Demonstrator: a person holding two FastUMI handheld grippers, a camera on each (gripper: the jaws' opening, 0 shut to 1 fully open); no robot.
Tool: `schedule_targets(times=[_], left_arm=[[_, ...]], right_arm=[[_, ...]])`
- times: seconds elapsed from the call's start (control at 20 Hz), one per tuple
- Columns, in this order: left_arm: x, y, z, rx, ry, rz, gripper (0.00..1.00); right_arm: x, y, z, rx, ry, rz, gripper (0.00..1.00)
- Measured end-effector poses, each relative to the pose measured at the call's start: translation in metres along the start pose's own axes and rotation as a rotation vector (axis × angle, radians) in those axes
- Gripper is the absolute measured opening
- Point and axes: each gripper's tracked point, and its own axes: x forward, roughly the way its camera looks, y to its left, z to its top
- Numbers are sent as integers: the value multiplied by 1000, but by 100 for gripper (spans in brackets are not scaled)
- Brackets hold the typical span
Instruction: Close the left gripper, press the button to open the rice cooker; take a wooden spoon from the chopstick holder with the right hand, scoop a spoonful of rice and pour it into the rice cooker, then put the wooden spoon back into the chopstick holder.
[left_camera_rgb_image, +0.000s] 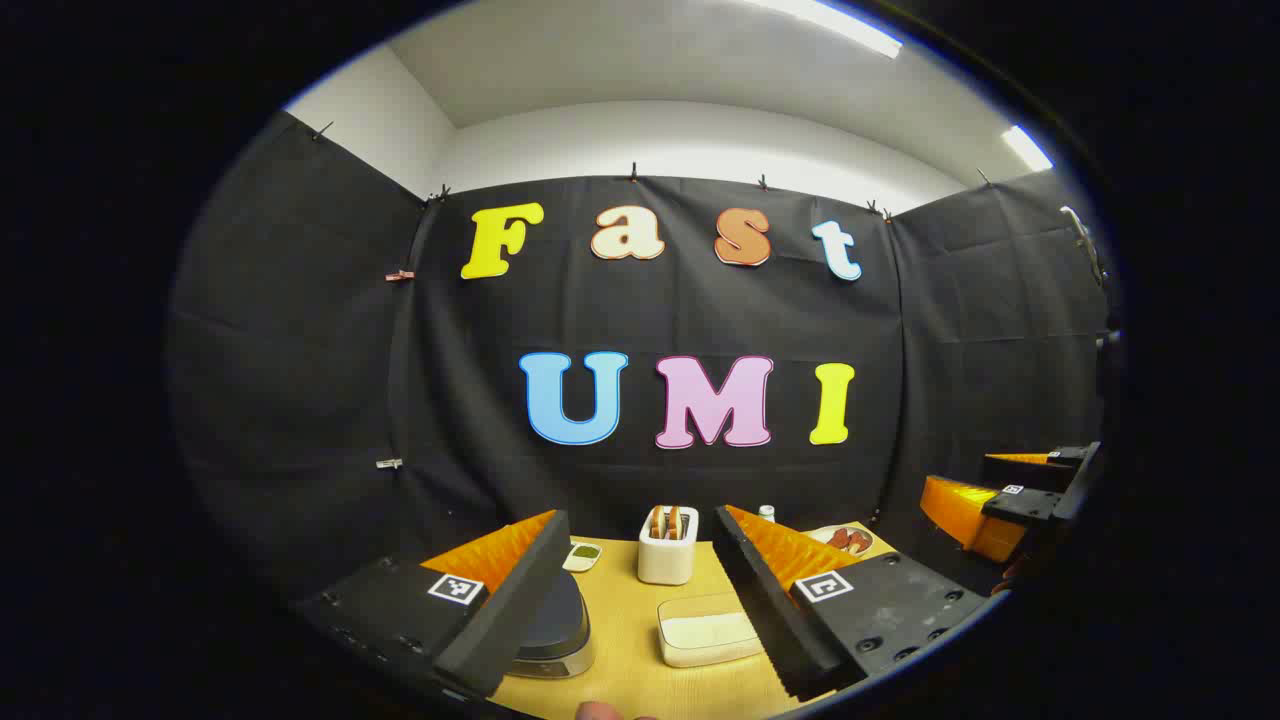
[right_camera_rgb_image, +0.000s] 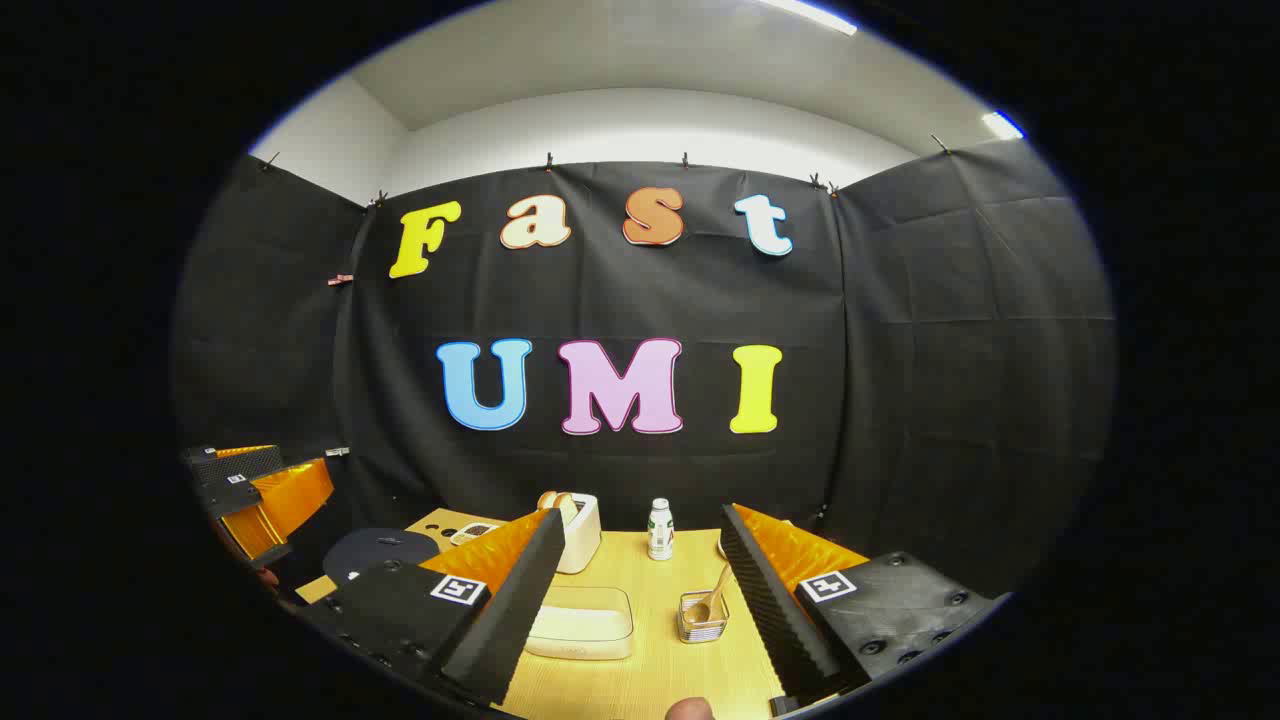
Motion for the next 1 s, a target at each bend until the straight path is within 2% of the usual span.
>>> schedule_targets(times=[0.55, 1.0], left_arm=[[13, 3, -15, -17, 21, 53, 97], [24, -8, -21, -13, 35, 27, 97]], right_arm=[[20, 6, -14, 6, 25, 50, 98], [30, -16, -17, 33, 23, 9, 96]])
